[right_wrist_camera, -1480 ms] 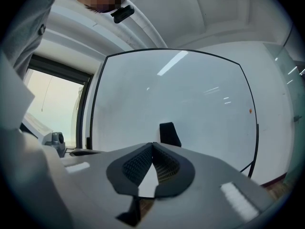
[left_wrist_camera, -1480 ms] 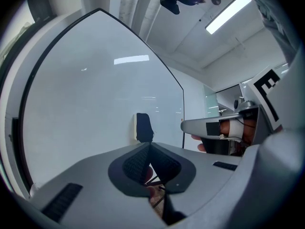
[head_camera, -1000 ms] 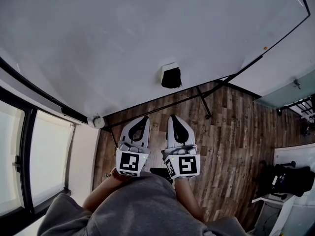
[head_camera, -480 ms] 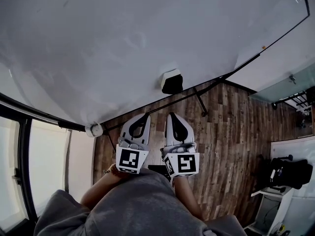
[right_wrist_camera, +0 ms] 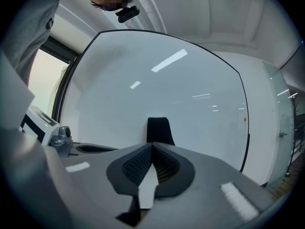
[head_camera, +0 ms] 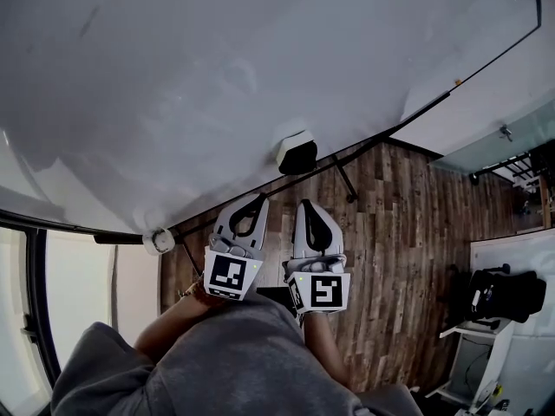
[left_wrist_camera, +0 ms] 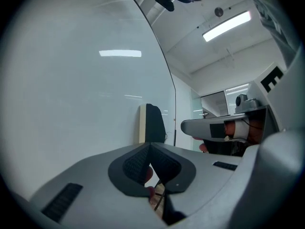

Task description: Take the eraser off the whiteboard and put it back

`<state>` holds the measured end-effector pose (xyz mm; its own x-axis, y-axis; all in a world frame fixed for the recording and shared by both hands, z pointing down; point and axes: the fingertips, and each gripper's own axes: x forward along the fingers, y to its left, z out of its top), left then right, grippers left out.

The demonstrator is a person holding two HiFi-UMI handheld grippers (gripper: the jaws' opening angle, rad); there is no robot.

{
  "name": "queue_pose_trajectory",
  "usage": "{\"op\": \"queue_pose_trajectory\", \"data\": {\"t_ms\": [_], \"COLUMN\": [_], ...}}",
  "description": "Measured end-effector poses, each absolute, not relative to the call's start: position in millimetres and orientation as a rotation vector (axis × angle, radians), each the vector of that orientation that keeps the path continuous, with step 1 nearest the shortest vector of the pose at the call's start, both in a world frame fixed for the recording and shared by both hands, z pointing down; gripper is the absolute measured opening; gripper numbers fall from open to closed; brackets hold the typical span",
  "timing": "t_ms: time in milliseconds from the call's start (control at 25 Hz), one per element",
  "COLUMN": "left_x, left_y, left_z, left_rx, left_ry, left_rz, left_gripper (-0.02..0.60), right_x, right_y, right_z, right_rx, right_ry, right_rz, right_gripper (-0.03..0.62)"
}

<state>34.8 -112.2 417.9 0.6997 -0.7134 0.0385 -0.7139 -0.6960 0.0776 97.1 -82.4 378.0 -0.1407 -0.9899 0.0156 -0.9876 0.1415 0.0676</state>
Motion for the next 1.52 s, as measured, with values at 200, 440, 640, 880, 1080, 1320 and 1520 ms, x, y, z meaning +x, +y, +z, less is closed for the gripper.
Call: {"op": "queue_pose_trajectory", "data": {"t_ms": [200,440,640,880,1080,1320,1520], "left_x": [44.9,41.2,20.6,-4.5,-11.0,-7.8,-2.5], "left_y": [-114.4,-109.4,-111.3,-109.5,-106.6,-103.6,-104.5], "left_z": [418.1,419.7,415.3,418.1,417.8,416.9,418.3], "left_rx": [2.834,2.826,2.801,2.775,2.759,2.766,2.762], "left_ry": [-1.166,-1.200,-1.292,-1.386,-1.411,-1.412,-1.406], "left_rz": [0.011,0.024,0.006,0.017,0.014,0.013,0.009], "left_gripper": [0.006,0.006,0.006,0.006,0.006,0.006,0.006], "right_x": [101.2,103.4,98.5,93.4,95.5,96.8,98.2], "right_y": [-83.8,-87.3,-98.1,-101.2,-101.9,-103.1,-105.6], "right_z": [374.0,373.8,371.3,372.3,371.3,370.7,371.3], "right_rx": [2.025,1.995,1.981,1.978,1.990,1.971,1.943], "right_ry": [-2.315,-2.348,-2.376,-2.367,-2.350,-2.340,-2.343], "right_rz": [-0.095,-0.112,-0.153,-0.187,-0.204,-0.216,-0.218], "right_gripper": [0.011,0.011,0.011,0.012,0.012,0.013,0.018]}}
